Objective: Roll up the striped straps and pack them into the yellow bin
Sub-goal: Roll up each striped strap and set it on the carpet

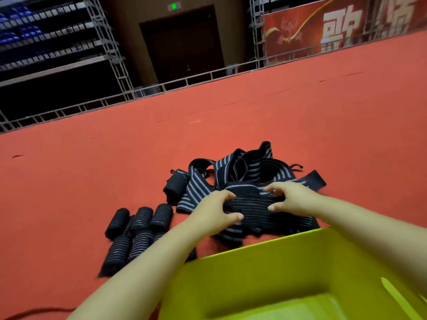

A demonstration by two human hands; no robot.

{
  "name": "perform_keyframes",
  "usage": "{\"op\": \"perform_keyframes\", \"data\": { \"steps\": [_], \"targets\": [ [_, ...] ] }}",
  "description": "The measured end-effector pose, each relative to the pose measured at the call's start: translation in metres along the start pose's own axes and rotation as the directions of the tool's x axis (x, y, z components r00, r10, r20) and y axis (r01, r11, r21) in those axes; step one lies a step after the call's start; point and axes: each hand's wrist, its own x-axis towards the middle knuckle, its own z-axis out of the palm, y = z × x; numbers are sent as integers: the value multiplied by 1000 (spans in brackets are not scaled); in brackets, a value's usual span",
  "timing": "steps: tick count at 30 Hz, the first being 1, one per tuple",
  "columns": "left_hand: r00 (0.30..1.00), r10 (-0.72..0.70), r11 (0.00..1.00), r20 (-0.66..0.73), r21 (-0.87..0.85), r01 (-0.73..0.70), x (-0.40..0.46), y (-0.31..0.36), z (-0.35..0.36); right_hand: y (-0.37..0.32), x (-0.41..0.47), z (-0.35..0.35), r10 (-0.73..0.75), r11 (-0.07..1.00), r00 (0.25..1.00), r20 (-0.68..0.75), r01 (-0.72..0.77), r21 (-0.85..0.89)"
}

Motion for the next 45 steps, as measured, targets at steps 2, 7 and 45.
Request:
{"op": "perform_keyframes", "data": {
  "steps": [2,7,45],
  "targets": [
    [998,-6,996,55,85,1,5,4,8,1,2,-1,-9,1000,1000,-9,8,-28],
    [997,-65,969,39,242,54,12,0,13,13,2,-23,3,997,987,-158,9,72],
    [990,53,615,129,-786,69,-145,90,-42,-39,-192,-65,-223,526,933,-282,358,771]
  ]
}}
